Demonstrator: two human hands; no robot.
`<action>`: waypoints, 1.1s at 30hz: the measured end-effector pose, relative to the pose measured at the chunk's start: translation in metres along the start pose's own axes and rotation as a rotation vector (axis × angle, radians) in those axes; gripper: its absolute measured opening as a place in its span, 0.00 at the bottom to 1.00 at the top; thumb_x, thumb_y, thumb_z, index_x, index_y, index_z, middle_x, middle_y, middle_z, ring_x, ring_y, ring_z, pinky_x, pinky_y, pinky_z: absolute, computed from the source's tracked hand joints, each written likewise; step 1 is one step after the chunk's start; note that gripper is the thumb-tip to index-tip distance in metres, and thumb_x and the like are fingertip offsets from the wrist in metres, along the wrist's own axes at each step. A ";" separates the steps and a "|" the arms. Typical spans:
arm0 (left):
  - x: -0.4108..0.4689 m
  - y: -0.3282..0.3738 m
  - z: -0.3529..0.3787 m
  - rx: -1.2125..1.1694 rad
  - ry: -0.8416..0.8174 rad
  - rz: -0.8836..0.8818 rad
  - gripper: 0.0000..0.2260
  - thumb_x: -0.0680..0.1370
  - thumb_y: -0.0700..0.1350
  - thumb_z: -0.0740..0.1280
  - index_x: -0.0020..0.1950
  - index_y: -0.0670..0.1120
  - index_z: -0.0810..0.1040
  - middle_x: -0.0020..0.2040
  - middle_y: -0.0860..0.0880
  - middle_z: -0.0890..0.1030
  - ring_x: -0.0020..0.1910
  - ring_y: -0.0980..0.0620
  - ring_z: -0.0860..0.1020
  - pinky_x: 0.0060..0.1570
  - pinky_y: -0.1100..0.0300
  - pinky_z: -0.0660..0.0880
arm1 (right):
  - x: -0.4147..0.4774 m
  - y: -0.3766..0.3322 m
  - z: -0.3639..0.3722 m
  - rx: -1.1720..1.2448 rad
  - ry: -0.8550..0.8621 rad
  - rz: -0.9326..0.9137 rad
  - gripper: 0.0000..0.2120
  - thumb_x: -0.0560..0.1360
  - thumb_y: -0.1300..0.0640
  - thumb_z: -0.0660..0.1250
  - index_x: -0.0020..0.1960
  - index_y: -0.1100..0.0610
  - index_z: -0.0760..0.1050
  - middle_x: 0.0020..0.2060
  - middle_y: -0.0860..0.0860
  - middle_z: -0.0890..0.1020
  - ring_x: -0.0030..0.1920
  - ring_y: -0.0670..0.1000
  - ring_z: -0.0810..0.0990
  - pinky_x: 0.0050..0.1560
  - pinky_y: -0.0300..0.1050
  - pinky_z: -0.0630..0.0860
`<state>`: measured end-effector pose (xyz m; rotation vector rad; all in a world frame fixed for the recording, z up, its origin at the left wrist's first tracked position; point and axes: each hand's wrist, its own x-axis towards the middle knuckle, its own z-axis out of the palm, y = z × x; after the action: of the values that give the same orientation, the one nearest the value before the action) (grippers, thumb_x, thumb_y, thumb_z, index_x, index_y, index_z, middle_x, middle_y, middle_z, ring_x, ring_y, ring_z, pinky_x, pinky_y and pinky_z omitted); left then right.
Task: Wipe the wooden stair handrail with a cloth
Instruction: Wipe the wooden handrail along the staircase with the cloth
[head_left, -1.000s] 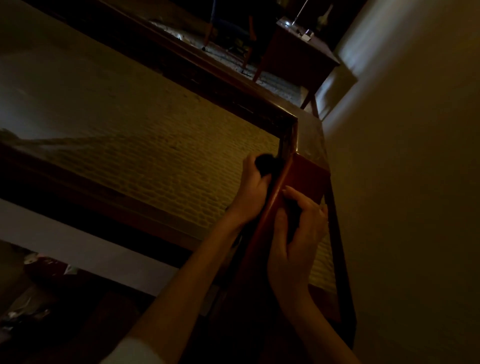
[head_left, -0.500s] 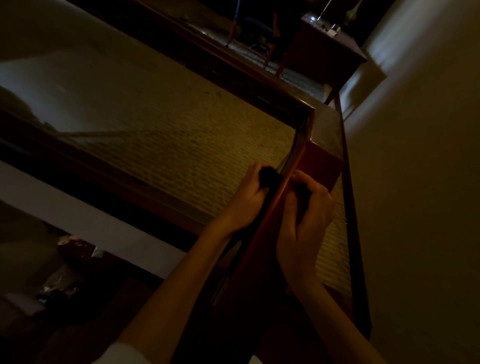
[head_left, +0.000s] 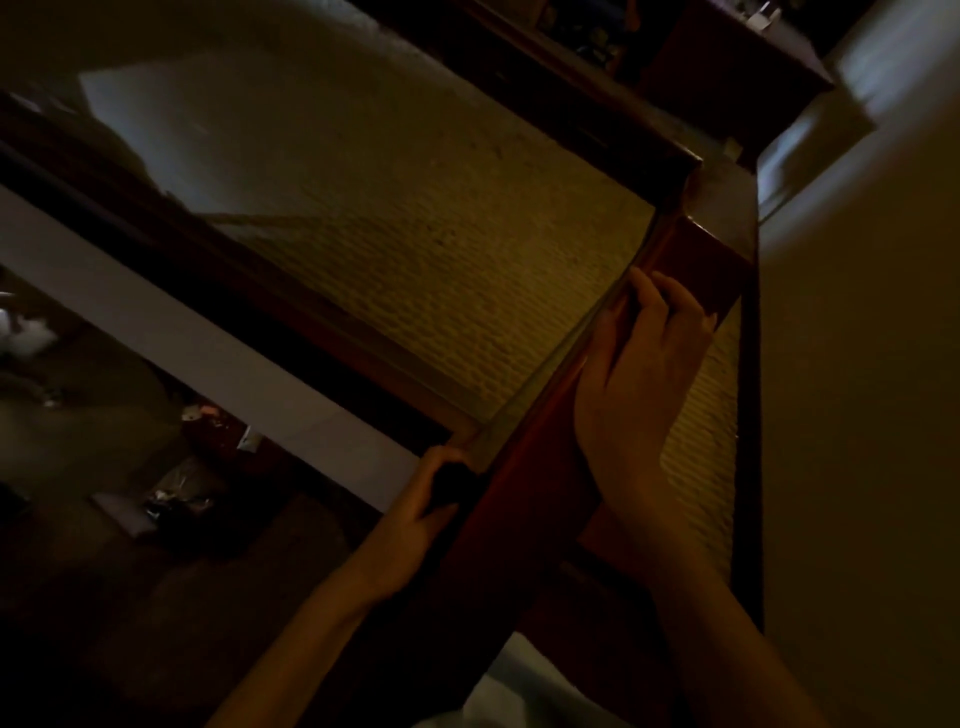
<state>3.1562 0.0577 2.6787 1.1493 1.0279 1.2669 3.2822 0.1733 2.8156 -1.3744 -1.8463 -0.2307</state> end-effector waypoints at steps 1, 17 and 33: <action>0.008 0.007 0.003 0.000 0.002 0.011 0.11 0.75 0.40 0.60 0.57 0.47 0.71 0.56 0.52 0.75 0.57 0.55 0.74 0.58 0.60 0.70 | 0.000 0.000 0.000 0.006 0.004 0.000 0.19 0.81 0.56 0.57 0.68 0.62 0.72 0.65 0.58 0.73 0.69 0.56 0.68 0.74 0.63 0.56; 0.096 0.181 0.120 -0.064 -0.298 0.260 0.22 0.80 0.59 0.56 0.72 0.54 0.68 0.75 0.52 0.68 0.75 0.52 0.65 0.72 0.53 0.64 | 0.005 0.030 -0.065 1.123 0.242 0.459 0.24 0.77 0.44 0.64 0.70 0.39 0.60 0.63 0.31 0.73 0.64 0.36 0.73 0.56 0.32 0.74; 0.210 0.164 0.152 1.143 0.259 0.527 0.21 0.83 0.44 0.52 0.76 0.43 0.64 0.78 0.46 0.61 0.79 0.50 0.53 0.76 0.50 0.55 | 0.035 0.091 -0.007 1.340 0.175 0.719 0.14 0.74 0.42 0.70 0.57 0.37 0.72 0.55 0.43 0.81 0.55 0.44 0.81 0.54 0.40 0.79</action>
<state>3.2915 0.2518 2.8741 2.2677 1.8226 1.2249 3.3617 0.2300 2.8161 -0.8408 -0.8292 1.0334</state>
